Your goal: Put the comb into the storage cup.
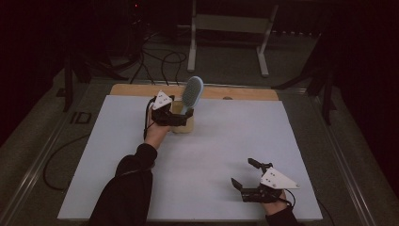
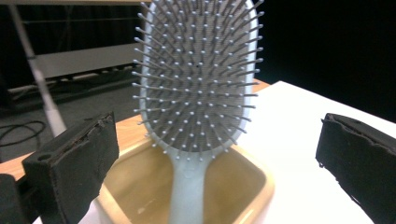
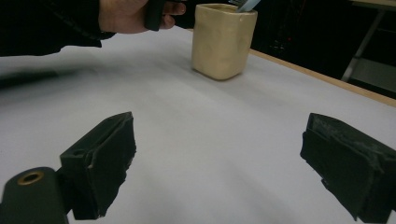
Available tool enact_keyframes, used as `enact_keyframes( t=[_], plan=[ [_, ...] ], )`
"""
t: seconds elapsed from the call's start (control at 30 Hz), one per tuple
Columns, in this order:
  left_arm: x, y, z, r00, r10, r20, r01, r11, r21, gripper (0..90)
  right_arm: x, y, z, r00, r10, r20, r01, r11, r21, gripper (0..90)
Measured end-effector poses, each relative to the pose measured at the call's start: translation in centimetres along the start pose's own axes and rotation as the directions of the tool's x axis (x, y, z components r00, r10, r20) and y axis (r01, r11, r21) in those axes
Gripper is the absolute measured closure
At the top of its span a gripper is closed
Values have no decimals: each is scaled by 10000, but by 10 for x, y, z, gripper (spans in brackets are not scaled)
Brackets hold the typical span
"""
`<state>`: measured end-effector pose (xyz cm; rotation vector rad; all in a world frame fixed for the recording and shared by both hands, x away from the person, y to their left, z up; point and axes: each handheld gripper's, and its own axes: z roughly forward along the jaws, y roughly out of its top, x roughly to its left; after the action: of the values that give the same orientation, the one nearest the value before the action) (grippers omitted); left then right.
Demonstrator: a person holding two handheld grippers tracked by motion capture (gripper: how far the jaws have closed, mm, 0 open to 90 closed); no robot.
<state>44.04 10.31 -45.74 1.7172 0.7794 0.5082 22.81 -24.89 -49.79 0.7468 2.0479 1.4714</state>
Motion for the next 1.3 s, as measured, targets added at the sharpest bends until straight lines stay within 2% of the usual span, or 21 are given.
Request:
enact_keyframes(
  t=[0.17, 0.23, 0.4, 0.53, 0.7, 0.83, 1.03, 1.13, 1.3],
  plan=[
    [1, 5, -3, 9998, -13, 220, 11, 10000, 70, 0, 0, 0, 0, 10000, 29, 20, -29, 10000, -2, 96],
    [1, 5, -4, 9992, -139, 363, 133, 9998, 165, 0, 0, 0, 0, 10000, 39, 35, -39, 10000, -32, 96],
    [-3, 9, -9, 9979, 108, 640, -136, 9990, 432, 0, 0, 0, -1, 9999, 86, 83, -86, 10000, -24, 96],
    [-5, 14, -13, 9952, 24, 976, -97, 9972, 745, 0, -1, 0, -1, 9999, 84, 78, -84, 10000, -30, 96],
    [-6, 15, -19, 9883, -110, 1521, -56, 9940, 1088, 0, 0, 0, 0, 10000, 32, 61, -32, 10000, -21, 96],
    [-5, 17, -25, 9856, -217, 1674, 13, 9926, 1213, 0, 0, 1, 0, 9999, 75, 84, -75, 10000, -43, 96],
    [-7, 21, -38, 9824, -322, 1839, 111, 9933, 1147, 0, 0, 1, -1, 10000, 45, 73, -45, 10000, -17, 96],
    [-9, 21, -44, 9816, -198, 1899, -40, 9923, 1238, 0, 0, 2, 0, 10000, 42, 48, -42, 10000, -80, 96],
    [-10, 21, -52, 9759, -157, 2177, -138, 9910, 1334, 0, 0, 2, 0, 10000, 45, 69, -45, 10000, -74, 96]
  ],
)
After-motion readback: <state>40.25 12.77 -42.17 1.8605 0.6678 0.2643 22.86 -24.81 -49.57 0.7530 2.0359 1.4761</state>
